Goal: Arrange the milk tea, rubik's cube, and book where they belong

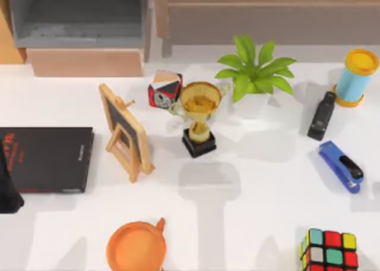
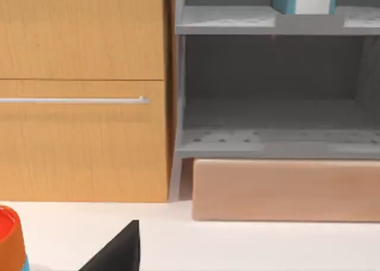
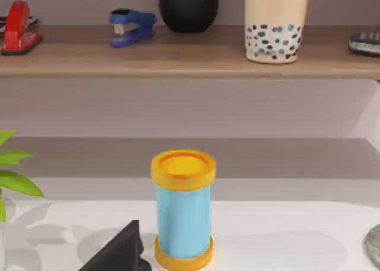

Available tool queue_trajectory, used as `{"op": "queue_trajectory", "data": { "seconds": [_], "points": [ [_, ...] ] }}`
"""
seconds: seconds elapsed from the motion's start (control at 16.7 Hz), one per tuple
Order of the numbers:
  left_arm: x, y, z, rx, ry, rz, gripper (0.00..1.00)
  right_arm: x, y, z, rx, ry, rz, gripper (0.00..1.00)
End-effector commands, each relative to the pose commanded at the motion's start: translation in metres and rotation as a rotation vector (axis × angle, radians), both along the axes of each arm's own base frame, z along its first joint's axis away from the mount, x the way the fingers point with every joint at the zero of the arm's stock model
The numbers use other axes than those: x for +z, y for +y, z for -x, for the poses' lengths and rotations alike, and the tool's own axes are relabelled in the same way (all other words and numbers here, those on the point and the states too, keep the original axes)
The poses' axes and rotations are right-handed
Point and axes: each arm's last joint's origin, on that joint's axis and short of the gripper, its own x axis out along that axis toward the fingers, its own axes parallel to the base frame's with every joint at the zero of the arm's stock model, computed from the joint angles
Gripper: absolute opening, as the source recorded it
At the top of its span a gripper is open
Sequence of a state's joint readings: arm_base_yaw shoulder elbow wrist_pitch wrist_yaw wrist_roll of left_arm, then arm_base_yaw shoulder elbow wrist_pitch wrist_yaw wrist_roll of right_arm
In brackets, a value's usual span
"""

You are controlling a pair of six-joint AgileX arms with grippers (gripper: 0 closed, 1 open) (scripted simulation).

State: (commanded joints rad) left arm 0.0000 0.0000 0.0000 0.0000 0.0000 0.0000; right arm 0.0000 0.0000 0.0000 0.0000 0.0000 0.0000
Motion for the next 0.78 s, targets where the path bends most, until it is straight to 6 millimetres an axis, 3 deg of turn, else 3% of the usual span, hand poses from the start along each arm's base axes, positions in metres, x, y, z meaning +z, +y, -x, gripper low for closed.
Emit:
{"op": "queue_trajectory", "data": {
  "seconds": [0.24, 0.48, 0.6, 0.78],
  "points": [
    [0.0, 0.0, 0.0, 0.0, 0.0, 0.0, 1.0, 0.009, -0.001, 0.0, -0.005, -0.016, 0.001, 1.0],
    [0.0, 0.0, 0.0, 0.0, 0.0, 0.0, 1.0, 0.048, -0.003, -0.01, -0.017, -0.061, 0.007, 1.0],
    [0.0, 0.0, 0.0, 0.0, 0.0, 0.0, 1.0, 0.071, -0.004, -0.025, -0.02, -0.067, 0.011, 1.0],
    [0.0, 0.0, 0.0, 0.0, 0.0, 0.0, 1.0, 0.101, -0.008, -0.064, -0.02, -0.057, 0.015, 1.0]
  ]
}}
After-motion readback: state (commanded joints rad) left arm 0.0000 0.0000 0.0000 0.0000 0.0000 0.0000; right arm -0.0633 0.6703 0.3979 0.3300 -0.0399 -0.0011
